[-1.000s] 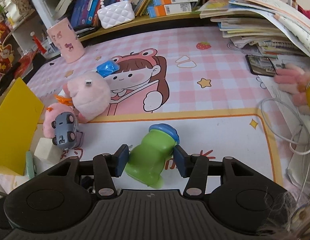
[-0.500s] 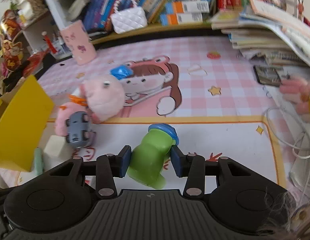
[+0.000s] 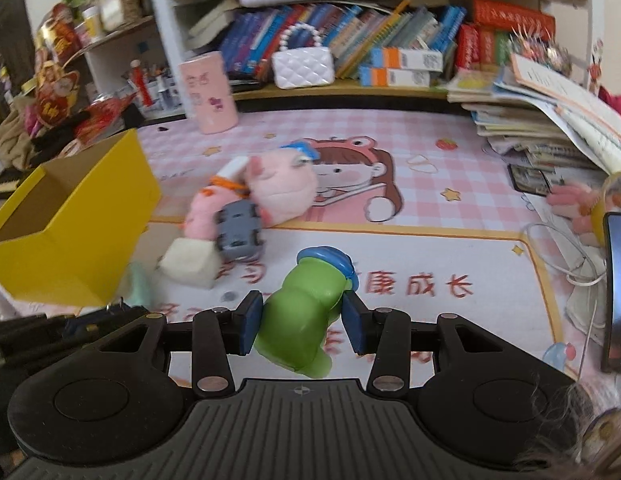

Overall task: Organize objects
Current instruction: 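Carry the bottle and the clip up over the yellow box with both tools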

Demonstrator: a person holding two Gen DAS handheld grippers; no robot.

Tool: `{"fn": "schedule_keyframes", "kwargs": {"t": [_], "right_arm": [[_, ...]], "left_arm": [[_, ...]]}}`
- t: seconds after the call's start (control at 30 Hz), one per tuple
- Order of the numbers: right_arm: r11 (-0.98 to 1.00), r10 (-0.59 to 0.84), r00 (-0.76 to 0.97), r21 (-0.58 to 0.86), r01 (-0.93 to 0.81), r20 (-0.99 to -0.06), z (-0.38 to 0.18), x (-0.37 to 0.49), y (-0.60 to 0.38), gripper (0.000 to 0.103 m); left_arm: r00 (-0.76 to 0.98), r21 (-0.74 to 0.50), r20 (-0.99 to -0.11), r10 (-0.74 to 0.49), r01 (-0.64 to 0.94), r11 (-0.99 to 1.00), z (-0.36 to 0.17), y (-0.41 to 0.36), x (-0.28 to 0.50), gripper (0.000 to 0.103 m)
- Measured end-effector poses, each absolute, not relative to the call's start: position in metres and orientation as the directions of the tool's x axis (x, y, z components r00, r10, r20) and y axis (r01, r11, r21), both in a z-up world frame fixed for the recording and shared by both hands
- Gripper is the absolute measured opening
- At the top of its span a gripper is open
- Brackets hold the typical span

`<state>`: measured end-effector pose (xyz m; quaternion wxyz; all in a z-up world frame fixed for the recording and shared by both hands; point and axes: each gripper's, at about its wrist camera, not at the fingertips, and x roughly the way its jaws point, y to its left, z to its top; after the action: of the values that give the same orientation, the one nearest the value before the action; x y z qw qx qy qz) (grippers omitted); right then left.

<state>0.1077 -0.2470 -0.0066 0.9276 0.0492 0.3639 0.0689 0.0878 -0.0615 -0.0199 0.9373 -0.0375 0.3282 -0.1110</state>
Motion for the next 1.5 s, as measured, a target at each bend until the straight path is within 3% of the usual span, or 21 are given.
{"fn": "schedule_keyframes", "kwargs": {"t": [1.03, 1.5], "right_arm": [[0.952, 0.292, 0.663, 0.139, -0.274, -0.69, -0.018, 0.023, -0.017, 0.041], [0.94, 0.298, 0.711, 0.069, -0.333, -0.636, 0.007, 0.03, 0.022, 0.041]], "left_arm": [[0.803, -0.15, -0.577, -0.148, 0.074, 0.986, -0.007, 0.144, -0.007, 0.009], [0.879, -0.193, -0.452, -0.151, 0.069, 0.979, 0.034, 0.178, 0.008, 0.009]]}}
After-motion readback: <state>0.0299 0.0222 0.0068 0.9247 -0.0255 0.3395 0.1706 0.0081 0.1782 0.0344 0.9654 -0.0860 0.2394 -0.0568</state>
